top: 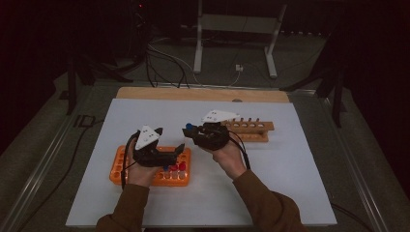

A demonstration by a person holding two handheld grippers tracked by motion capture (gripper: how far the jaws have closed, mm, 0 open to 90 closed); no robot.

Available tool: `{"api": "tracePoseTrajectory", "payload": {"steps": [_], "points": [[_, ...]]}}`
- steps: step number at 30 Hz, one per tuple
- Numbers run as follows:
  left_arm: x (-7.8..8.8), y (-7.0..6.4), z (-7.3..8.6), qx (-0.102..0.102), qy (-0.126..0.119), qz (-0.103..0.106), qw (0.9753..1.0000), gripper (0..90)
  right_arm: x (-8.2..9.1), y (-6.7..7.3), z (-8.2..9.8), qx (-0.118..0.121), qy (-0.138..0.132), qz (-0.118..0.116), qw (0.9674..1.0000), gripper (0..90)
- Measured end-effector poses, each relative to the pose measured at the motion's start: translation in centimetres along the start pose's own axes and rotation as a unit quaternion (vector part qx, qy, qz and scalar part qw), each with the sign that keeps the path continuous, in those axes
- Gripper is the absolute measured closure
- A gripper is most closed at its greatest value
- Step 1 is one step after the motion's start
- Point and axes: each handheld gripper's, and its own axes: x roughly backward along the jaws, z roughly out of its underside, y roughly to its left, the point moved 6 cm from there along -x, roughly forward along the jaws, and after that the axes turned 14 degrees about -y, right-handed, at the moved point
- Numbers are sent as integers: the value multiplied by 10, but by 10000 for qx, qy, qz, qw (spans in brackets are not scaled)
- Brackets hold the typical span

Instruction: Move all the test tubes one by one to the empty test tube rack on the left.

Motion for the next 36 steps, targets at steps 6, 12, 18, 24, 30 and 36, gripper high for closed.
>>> {"api": "tracePoseTrajectory", "payload": {"steps": [6, 12, 18, 24, 30, 36], "points": [[-6, -4, -1, -91, 23, 129, 9999, 221, -6, 7, 2, 1, 37, -100, 9999, 762], [-8, -6, 3, -206, 149, 244, 9994, 553, -8, 12, 1, -14, 31, -170, 9998, 762], [-7, -7, 3, -216, 134, 365, 9990, 735, -10, 15, 4, 8, 74, -202, 9998, 762], [-7, -5, 4, -320, 177, 274, 9990, 762, -8, 15, 2, 3, -23, -240, 9997, 645], [-1, 2, 6, -226, 169, 137, 9995, 766, 2, 6, -4, -91, -218, -184, 9996, 395], [7, 6, 11, -125, 173, 65, 9998, 767, 10, -7, -1, -44, -196, 131, 9997, 193]]}}
